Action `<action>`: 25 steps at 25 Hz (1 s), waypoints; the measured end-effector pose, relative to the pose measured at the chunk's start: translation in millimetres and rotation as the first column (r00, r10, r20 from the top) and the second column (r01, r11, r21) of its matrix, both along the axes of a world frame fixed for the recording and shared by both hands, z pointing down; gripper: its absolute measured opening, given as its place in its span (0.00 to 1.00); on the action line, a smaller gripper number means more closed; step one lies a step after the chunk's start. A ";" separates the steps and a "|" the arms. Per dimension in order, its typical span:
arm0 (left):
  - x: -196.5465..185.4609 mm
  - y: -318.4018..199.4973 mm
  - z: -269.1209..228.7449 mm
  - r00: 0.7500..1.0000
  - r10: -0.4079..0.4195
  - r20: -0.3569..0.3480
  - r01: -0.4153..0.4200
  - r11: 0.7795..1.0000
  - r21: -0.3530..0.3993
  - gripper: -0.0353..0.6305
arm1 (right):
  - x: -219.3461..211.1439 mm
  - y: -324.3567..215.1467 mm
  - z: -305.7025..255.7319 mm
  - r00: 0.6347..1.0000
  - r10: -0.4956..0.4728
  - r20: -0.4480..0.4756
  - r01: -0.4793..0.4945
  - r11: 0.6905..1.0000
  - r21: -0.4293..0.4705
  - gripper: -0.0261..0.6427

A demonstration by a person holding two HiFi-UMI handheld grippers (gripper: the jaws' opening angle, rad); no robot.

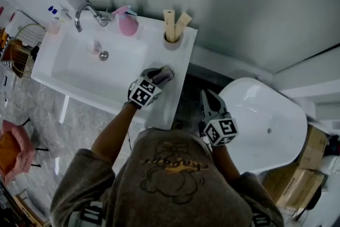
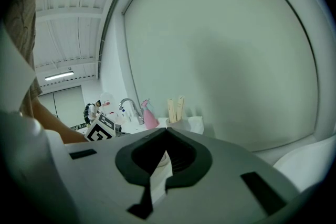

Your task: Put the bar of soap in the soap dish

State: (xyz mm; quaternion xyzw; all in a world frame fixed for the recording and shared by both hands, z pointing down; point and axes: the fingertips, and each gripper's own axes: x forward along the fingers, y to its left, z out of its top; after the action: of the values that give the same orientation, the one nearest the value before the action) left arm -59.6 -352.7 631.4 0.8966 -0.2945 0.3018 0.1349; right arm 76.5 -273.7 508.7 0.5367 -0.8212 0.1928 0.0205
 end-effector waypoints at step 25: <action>-77.4 60.1 -213.2 0.870 -0.220 -0.440 0.343 0.913 0.221 0.30 | -52.9 -12.7 -39.3 0.987 -0.158 -0.033 0.160 0.984 0.079 0.04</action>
State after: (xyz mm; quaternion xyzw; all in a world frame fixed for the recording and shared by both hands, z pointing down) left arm -137.0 -292.6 418.2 0.8962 -0.4300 0.0389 0.1021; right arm 23.6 -286.4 469.5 0.4722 -0.8683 0.1499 0.0248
